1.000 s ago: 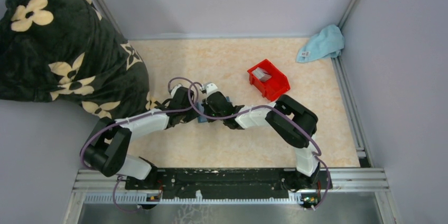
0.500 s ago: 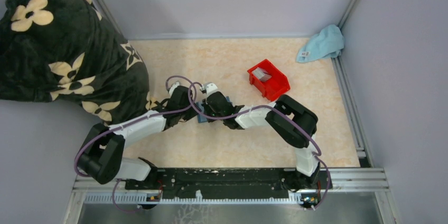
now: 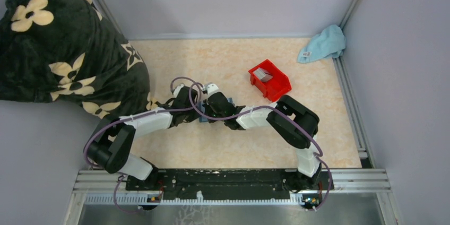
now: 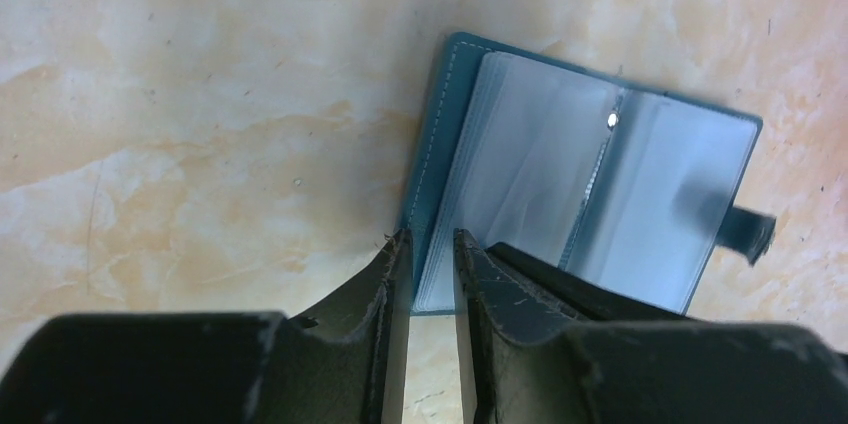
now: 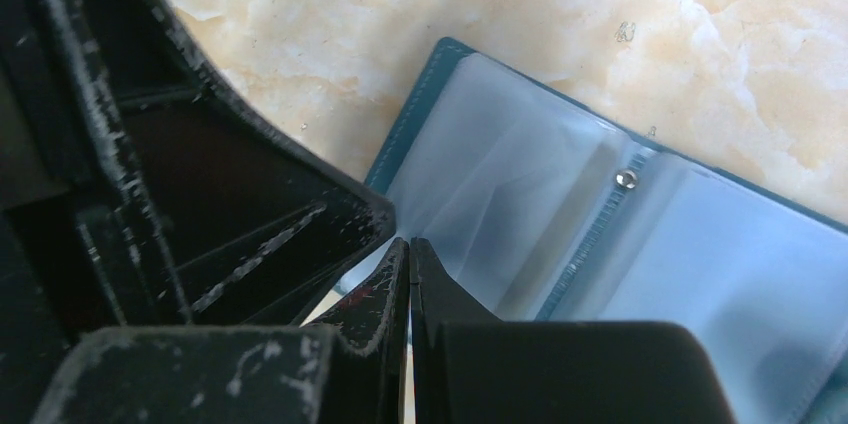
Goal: Put the credit cards into the card holder
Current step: Turn over the card slot in the card holder, then pick up the credit card from the storage box.
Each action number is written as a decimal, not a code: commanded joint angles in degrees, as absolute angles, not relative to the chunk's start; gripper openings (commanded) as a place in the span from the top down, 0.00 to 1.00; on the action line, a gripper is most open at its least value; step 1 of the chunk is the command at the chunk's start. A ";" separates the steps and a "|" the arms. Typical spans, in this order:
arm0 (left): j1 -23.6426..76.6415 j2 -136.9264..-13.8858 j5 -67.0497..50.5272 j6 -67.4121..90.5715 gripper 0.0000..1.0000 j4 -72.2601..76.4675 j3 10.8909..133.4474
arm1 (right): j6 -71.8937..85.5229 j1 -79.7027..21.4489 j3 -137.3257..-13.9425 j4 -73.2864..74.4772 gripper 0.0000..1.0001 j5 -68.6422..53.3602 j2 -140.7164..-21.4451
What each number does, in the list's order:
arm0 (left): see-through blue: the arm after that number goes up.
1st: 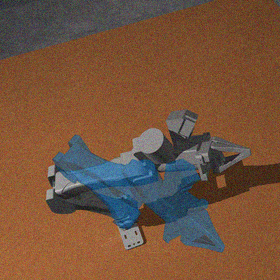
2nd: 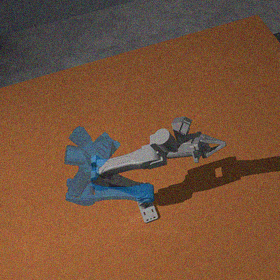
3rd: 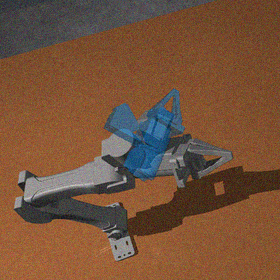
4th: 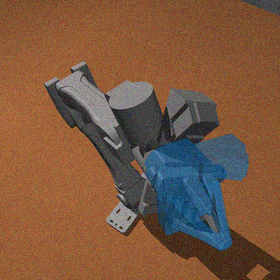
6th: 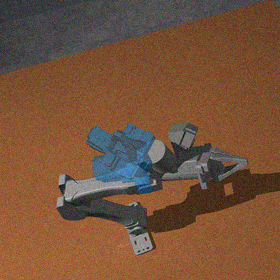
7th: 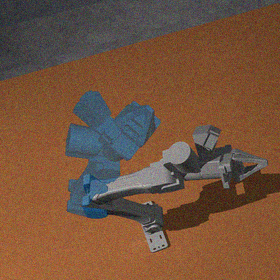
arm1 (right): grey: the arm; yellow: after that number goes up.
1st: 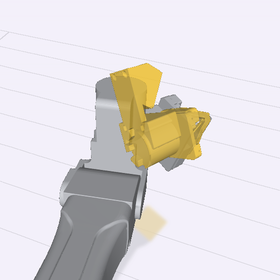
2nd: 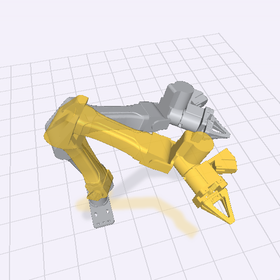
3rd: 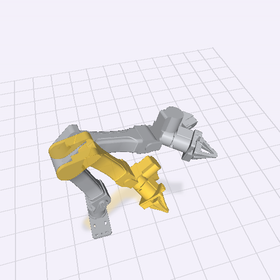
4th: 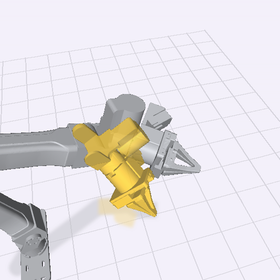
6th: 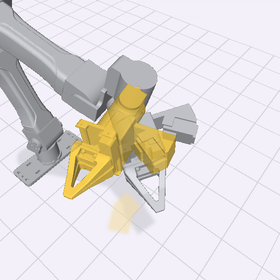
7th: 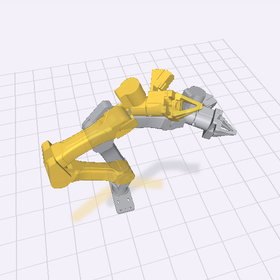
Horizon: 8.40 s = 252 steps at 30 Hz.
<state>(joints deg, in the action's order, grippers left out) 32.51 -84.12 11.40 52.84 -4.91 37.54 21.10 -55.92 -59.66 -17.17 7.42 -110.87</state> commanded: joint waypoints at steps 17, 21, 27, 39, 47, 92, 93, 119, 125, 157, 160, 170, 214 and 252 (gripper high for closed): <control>33.64 -92.37 13.92 53.28 0.72 -9.44 38.81 | 19.35 -56.56 -60.03 -10.31 0.73 12.37 -100.58; 33.75 -92.20 14.01 53.38 0.72 -9.52 38.37 | 18.80 -56.45 -60.89 -7.48 0.69 15.15 -97.82; 33.87 -91.93 14.00 53.39 0.72 -9.62 37.84 | 16.30 -53.58 -62.28 -3.51 0.59 19.12 -91.93; 33.93 -92.10 12.76 53.18 0.72 -8.92 37.27 | 10.80 -37.19 -68.09 2.70 0.26 17.01 -89.17; 33.93 -92.71 12.07 52.64 0.72 -8.79 37.48 | 10.31 -25.32 -72.52 5.35 0.25 8.69 -92.59; 34.03 -90.99 12.30 52.54 0.72 -11.95 39.54 | 14.25 -9.32 -75.36 3.26 0.47 -16.14 -107.62; 34.08 -90.97 12.35 52.51 0.72 -11.95 39.59 | 14.51 -9.32 -75.21 3.16 0.49 -16.44 -107.32; 34.19 -90.38 11.74 52.55 0.72 -11.36 39.43 | 13.28 -11.78 -75.77 6.96 0.51 -13.21 -101.65; 34.19 -90.26 11.75 52.73 0.72 -11.38 39.27 | 11.31 -11.77 -78.34 9.13 0.42 -12.05 -104.71; 34.19 -90.79 11.39 52.27 0.73 -11.40 40.12 | 11.60 -14.05 -77.72 9.32 0.68 -14.73 -106.26; 34.22 -90.64 11.21 52.38 0.73 -11.21 39.91 | 11.60 -14.45 -77.58 9.62 0.68 -14.34 -105.13; 34.36 -90.22 10.97 52.60 0.73 -10.80 39.34 | 11.69 -14.92 -77.48 10.44 0.71 -14.19 -102.98; 35.04 -75.98 15.61 44.65 0.52 -19.03 52.67 | 8.13 -24.62 -66.96 20.32 1.00 10.90 -73.25; 35.42 -69.76 -48.96 22.51 0.51 7.05 41.50 | 20.82 -32.52 -46.04 11.34 1.00 -47.44 -62.44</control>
